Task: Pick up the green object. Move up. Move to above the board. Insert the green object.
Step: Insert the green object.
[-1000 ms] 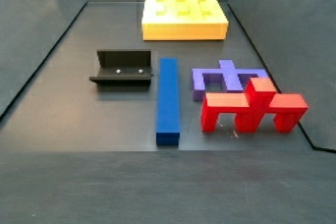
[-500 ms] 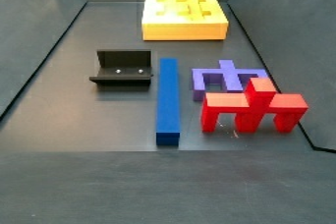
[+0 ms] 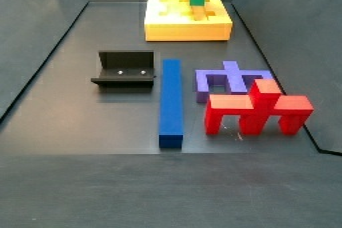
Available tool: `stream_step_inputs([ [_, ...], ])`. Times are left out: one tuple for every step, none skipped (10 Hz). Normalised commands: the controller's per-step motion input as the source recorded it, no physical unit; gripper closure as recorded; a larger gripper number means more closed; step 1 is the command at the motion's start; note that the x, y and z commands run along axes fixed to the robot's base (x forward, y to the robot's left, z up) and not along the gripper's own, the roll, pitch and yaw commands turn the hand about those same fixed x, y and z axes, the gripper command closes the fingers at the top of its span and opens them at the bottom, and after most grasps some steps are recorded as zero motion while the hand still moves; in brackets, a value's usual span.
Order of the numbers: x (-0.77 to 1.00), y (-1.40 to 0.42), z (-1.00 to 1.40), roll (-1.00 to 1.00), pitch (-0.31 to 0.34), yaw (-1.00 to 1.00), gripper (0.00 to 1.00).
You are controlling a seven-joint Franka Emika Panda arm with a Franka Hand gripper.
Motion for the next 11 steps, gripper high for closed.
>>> stream_step_inputs([
  [-0.02,-0.19,-0.31,0.07,-0.093,0.20,1.00],
  [0.00,-0.15,-0.36,0.14,-0.060,0.28,1.00],
  [0.00,-0.11,-0.28,0.15,-0.030,0.21,1.00],
  [-0.01,-0.06,-0.18,0.17,0.000,0.05,1.00],
  [0.00,-0.03,-0.17,0.18,0.000,0.00,1.00],
  [0.00,-0.02,-0.18,0.21,0.000,0.00,1.00],
  [0.00,-0.03,-0.19,0.21,0.000,0.03,1.00],
  [-0.06,-0.07,-0.19,0.19,-0.009,0.11,1.00],
  [-0.02,-0.08,-0.17,0.19,-0.004,0.11,1.00],
  [-0.02,-0.12,-0.19,0.24,0.000,0.13,1.00],
  [-0.01,-0.10,-0.14,0.20,0.000,0.10,1.00],
])
